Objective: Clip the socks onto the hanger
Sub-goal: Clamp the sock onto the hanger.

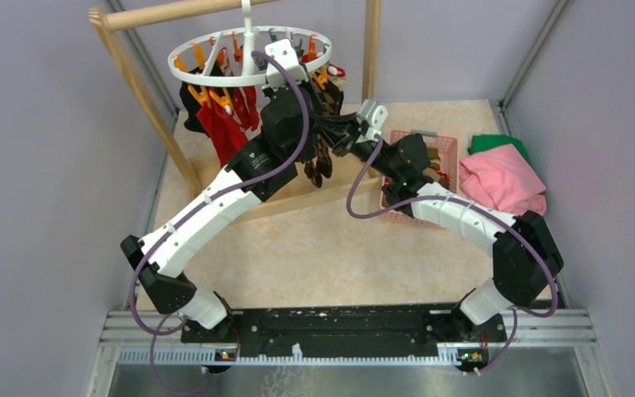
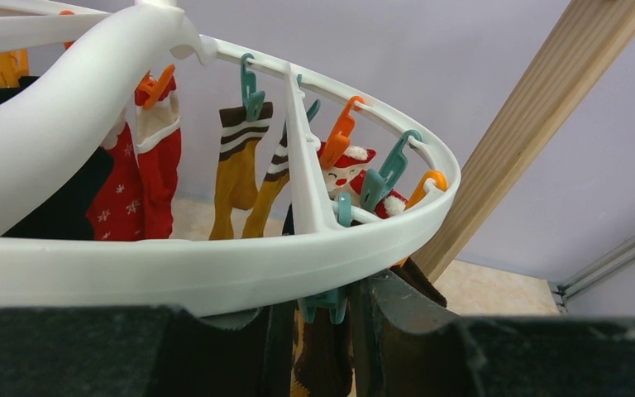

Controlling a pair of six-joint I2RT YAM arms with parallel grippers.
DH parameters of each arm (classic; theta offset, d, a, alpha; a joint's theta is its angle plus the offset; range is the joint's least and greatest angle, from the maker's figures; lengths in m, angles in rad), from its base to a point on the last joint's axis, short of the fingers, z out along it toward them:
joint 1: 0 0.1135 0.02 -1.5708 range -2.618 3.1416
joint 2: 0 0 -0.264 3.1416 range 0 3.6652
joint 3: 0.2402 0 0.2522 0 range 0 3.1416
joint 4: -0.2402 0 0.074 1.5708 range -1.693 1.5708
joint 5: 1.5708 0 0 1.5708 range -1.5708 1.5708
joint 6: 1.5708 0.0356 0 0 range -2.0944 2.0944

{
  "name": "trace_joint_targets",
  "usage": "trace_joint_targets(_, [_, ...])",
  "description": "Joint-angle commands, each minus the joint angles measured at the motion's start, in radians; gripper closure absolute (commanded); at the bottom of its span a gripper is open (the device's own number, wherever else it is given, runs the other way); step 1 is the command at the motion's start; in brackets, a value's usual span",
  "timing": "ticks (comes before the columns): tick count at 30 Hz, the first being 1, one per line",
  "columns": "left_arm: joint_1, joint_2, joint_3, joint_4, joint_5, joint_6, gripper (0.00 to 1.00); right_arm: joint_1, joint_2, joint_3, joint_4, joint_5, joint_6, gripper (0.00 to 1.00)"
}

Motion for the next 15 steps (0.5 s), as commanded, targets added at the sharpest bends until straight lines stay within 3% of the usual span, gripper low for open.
trace_joint_targets(1, [0.006,-0.029,0.014,0.006,0.031,-0.008,0.88,-0.012,-0.007,0.065,0.02,-0.008,-0.027,1.0])
trace_joint_targets(15, [0.006,-0.028,0.019,-0.014,0.046,-0.029,0.89,-0.024,-0.01,0.101,0.014,-0.003,-0.048,1.0])
